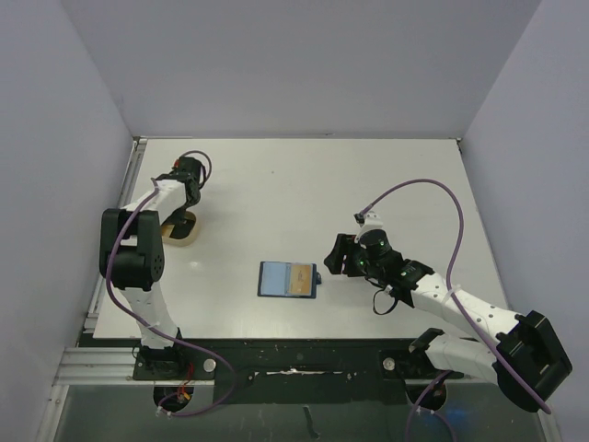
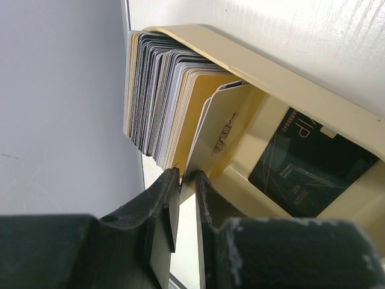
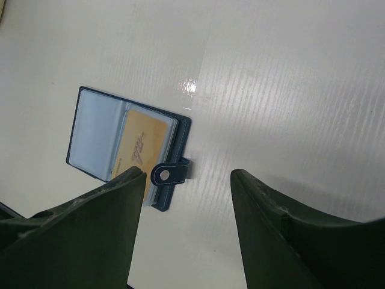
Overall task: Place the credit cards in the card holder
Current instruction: Pick up the credit card from the storage box.
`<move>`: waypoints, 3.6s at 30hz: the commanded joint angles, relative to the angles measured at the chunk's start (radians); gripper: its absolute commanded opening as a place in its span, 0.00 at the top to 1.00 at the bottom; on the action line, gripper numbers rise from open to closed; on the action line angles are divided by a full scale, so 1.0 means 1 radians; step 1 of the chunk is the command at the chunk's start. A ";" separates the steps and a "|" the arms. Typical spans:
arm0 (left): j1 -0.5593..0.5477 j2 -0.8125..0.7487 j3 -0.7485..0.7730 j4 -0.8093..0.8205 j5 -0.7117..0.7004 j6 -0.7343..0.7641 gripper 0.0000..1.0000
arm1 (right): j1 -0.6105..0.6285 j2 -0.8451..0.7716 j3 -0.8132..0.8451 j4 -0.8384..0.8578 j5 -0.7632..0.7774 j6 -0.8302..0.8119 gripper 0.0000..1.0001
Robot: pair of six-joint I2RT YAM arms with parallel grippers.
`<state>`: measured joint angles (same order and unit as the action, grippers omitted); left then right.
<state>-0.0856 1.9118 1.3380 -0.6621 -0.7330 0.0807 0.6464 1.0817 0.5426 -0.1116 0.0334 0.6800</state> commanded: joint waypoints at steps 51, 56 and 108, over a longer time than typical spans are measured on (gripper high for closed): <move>-0.002 0.012 0.069 -0.022 -0.093 0.007 0.92 | -0.010 -0.023 0.011 0.044 -0.007 -0.014 0.41; -0.008 0.018 0.078 -0.034 -0.097 0.002 1.00 | -0.010 -0.023 0.011 0.044 -0.009 -0.014 0.41; -0.048 -0.120 0.172 -0.297 0.050 -0.196 1.00 | 0.002 0.014 0.040 0.041 -0.030 -0.008 0.41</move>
<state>-0.1368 1.8713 1.4540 -0.9260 -0.6922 -0.0685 0.6422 1.0882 0.5392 -0.1120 0.0132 0.6804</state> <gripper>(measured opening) 0.019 0.594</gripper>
